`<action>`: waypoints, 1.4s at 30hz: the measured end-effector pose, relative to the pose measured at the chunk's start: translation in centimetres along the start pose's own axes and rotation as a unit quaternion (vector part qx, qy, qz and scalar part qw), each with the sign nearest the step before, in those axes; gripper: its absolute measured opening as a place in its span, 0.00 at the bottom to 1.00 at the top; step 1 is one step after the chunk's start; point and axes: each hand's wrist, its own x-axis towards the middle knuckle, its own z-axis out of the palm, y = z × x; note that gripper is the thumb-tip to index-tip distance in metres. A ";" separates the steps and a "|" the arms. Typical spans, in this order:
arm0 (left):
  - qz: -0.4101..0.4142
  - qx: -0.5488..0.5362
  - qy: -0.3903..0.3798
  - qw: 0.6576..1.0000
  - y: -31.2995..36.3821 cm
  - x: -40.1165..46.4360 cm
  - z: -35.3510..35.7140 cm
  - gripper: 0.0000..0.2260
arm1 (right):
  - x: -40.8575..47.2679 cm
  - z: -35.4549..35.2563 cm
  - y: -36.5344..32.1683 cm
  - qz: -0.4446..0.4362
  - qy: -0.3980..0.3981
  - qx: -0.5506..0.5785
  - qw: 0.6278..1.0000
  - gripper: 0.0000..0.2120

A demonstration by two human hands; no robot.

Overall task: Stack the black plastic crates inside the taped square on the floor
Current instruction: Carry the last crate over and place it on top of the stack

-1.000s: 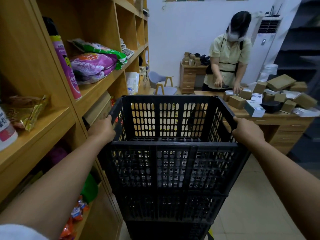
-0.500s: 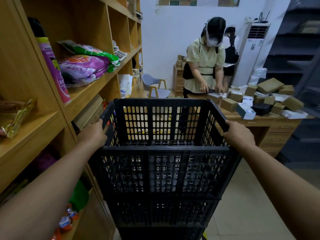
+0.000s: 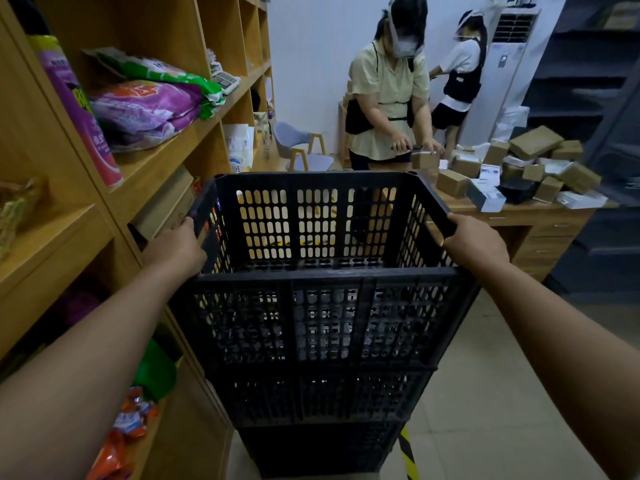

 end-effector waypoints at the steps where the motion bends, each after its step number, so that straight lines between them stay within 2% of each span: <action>1: -0.001 0.002 -0.002 1.000 0.0 0.0 0.0 0.31 | 0.0 -0.1 0.0 0.000 0.002 0.002 1.000 0.22; 5: 0.011 -0.008 -0.009 1.000 0.1 -0.2 -0.3 0.29 | -0.2 -0.2 -0.1 0.008 0.015 -0.010 1.000 0.18; 10: 0.040 0.013 0.000 0.999 0.3 -0.9 -0.8 0.32 | -1.8 -0.4 -0.3 -0.058 0.120 0.008 0.991 0.17; 12: 0.051 0.013 0.007 0.999 0.4 -1.5 -1.2 0.36 | -2.6 -0.5 -0.3 -0.106 0.093 0.020 0.990 0.19; 14: 0.077 0.007 0.000 0.997 0.7 -2.6 -1.6 0.40 | -3.2 -0.3 -0.1 -0.121 0.023 0.002 0.992 0.25; 18: 0.107 0.031 -0.065 0.992 1.3 -5.7 -1.9 0.47 | -4.4 -0.7 0.0 -0.134 -0.097 -0.065 0.984 0.39; 21: 0.111 0.077 -0.085 0.987 1.4 -7.1 -1.4 0.49 | -4.9 -1.0 0.0 -0.157 -0.133 -0.105 0.973 0.40; 26: 0.107 0.107 -0.098 0.984 1.8 -7.1 -1.8 0.47 | -4.3 -0.7 0.4 -0.181 -0.129 -0.127 0.967 0.46; 31: 0.111 0.110 -0.130 0.979 1.8 -7.0 -2.0 0.43 | -4.1 -0.4 0.5 -0.194 -0.125 -0.149 0.961 0.45; 39: 0.124 0.127 -0.104 0.979 1.9 -6.8 -1.5 0.41 | -4.2 -0.7 0.1 -0.180 -0.141 -0.162 0.960 0.44; 42: 0.127 0.130 -0.107 0.977 2.0 -6.8 -1.6 0.42 | -4.2 -0.7 0.1 -0.180 -0.134 -0.168 0.960 0.47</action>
